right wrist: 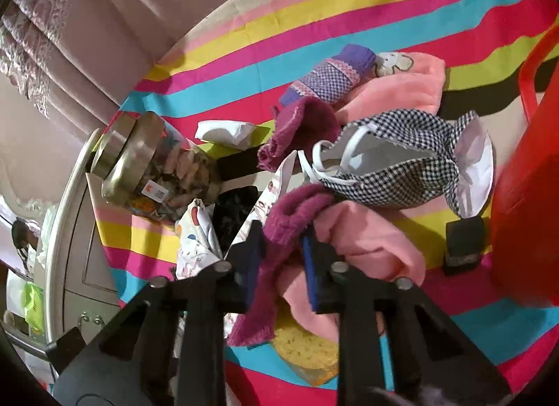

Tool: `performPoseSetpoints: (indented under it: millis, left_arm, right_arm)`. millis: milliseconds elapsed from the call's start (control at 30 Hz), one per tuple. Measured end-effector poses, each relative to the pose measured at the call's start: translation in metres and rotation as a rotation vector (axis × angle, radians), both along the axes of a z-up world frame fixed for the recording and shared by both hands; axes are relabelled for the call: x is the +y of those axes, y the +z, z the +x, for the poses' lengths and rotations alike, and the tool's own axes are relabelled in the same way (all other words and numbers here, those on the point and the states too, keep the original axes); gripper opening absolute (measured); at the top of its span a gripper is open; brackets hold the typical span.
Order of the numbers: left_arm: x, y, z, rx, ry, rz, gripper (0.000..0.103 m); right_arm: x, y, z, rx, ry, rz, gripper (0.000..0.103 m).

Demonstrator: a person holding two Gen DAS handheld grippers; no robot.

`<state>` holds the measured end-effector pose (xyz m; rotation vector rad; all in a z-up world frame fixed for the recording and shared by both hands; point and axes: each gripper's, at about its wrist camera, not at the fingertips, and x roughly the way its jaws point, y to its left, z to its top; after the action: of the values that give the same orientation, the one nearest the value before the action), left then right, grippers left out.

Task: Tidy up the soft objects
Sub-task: 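Grasp the grey drawstring bag with the left tool while the right tool grasps the magenta cloth, then lift both items over to the white box and release them inside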

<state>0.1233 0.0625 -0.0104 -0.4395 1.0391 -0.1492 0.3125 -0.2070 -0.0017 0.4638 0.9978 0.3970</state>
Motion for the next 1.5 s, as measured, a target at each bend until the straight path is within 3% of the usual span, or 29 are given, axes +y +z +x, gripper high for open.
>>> performPoseSetpoints:
  millis: [400, 567, 900, 1267, 1500]
  left_arm:
    - [0.000, 0.014, -0.008, -0.060, 0.029, 0.023, 0.008]
    - [-0.001, 0.018, -0.013, -0.077, 0.034, 0.022, 0.008]
    - [-0.006, 0.036, -0.026, -0.143, 0.051, 0.012, 0.008]
    - [-0.047, 0.063, -0.053, -0.215, -0.023, -0.029, 0.008]
    - [-0.114, 0.086, -0.063, -0.254, -0.182, -0.056, 0.008]
  right_arm:
    - [-0.014, 0.059, -0.041, -0.171, 0.014, 0.017, 0.018]
    - [-0.019, 0.084, -0.064, -0.258, 0.015, -0.056, 0.018]
    - [-0.060, 0.126, -0.113, -0.329, -0.004, 0.010, 0.018]
    - [-0.140, 0.139, -0.186, -0.325, -0.101, -0.048, 0.018]
    - [-0.209, 0.117, -0.238, -0.255, -0.225, -0.166, 0.018]
